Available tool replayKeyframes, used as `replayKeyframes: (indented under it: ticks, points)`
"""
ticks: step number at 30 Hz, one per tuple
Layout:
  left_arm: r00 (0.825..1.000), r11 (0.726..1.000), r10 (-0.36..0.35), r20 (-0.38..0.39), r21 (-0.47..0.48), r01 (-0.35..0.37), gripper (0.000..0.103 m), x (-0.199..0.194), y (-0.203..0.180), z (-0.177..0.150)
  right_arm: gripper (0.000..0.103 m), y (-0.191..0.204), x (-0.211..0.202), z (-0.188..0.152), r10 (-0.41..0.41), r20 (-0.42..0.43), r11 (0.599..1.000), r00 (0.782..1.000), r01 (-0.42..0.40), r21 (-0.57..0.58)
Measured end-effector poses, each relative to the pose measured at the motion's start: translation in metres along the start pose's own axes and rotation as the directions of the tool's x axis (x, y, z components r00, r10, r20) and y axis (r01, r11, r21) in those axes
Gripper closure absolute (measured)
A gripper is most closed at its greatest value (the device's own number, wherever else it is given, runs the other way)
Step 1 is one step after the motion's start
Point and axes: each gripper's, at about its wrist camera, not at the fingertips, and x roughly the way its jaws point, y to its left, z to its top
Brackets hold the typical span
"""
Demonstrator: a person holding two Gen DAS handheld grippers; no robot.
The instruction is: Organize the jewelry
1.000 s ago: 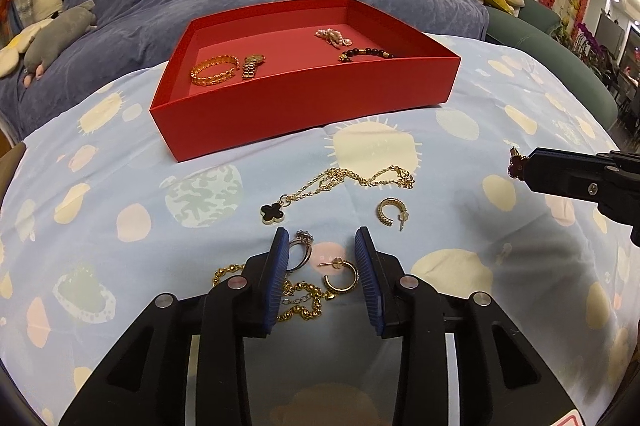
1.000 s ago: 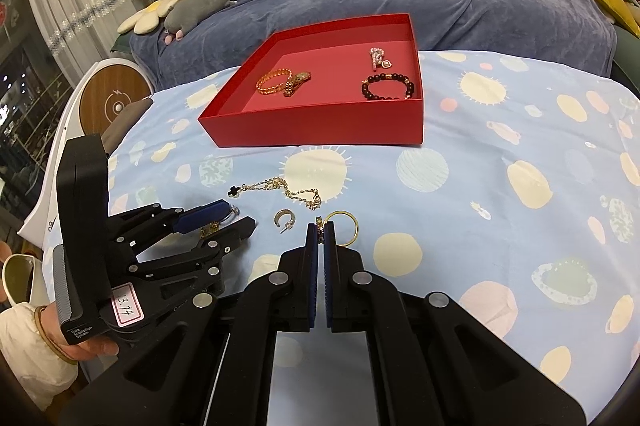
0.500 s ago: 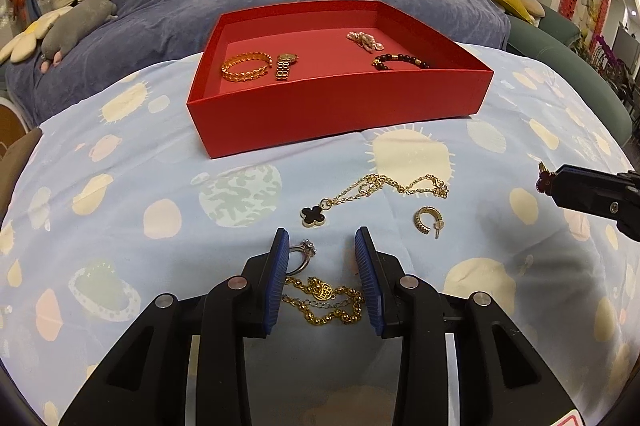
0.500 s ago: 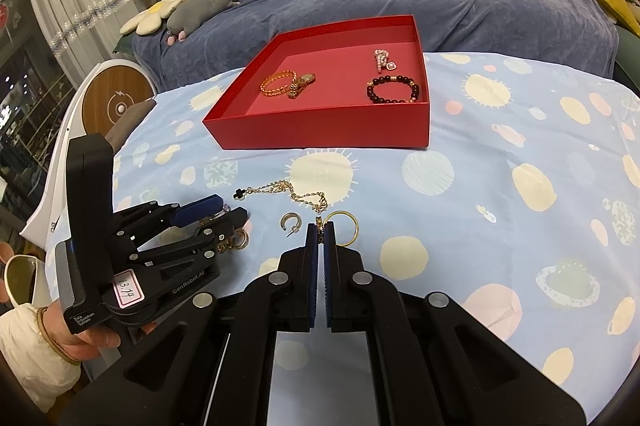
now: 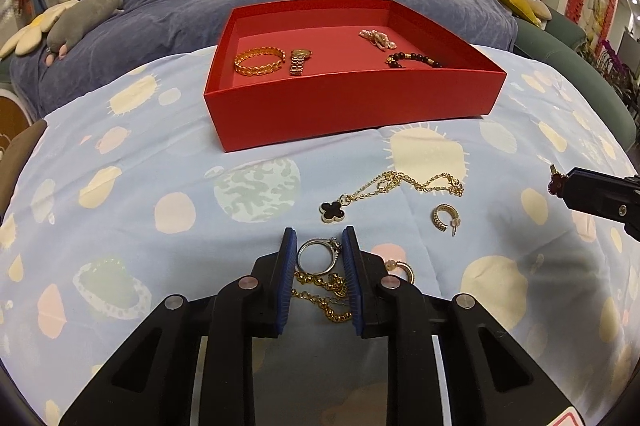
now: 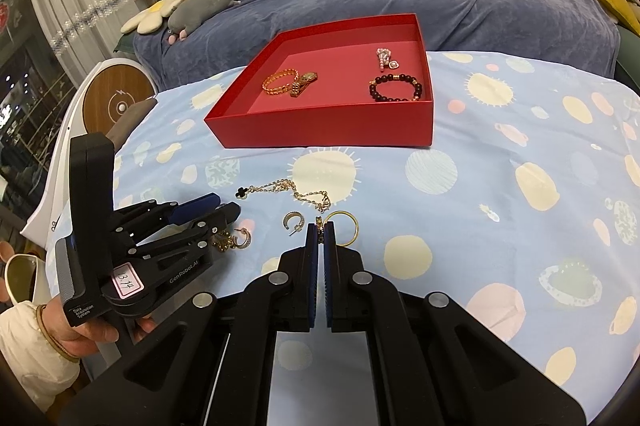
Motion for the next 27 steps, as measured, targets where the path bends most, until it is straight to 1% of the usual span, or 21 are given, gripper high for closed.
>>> replayKeyframes:
  ticks: [5,8,12,18,21,24,27]
  points:
    - [1.0,1.0,-0.003,-0.001,0.016,0.003,0.083,-0.002,-0.001,0.0,0.101,0.001,0.0,0.0,0.0,0.002,1.0,1.0,0.0,0.001]
    - [1.0,1.0,-0.01,0.005,0.004,0.01,0.083,-0.008,0.0,0.003,0.101,0.001,-0.002,0.001,0.001,0.006,1.0,1.0,-0.001,0.003]
    - [0.998,0.999,-0.044,0.048,-0.023,0.045,0.083,-0.03,0.0,0.017,0.101,0.002,-0.009,0.011,0.007,0.033,1.0,0.999,-0.007,0.01]
    - [0.992,0.993,-0.082,0.092,-0.082,0.09,0.083,-0.056,0.004,0.058,0.101,0.006,-0.02,0.044,0.022,0.086,0.999,0.996,-0.024,0.022]
    - [0.99,0.992,-0.081,0.119,-0.082,0.091,0.083,-0.063,0.009,0.083,0.101,0.008,-0.021,0.069,0.012,0.116,1.0,0.993,-0.013,0.006]
    - [0.987,0.99,-0.079,0.137,-0.102,0.093,0.083,-0.06,0.017,0.108,0.101,0.007,-0.013,0.094,0.007,0.133,1.0,0.991,-0.006,-0.002]
    - [0.986,0.991,-0.056,0.155,-0.112,0.074,0.083,-0.05,0.022,0.132,0.101,0.002,0.004,0.119,0.006,0.145,1.0,0.989,-0.009,0.02]
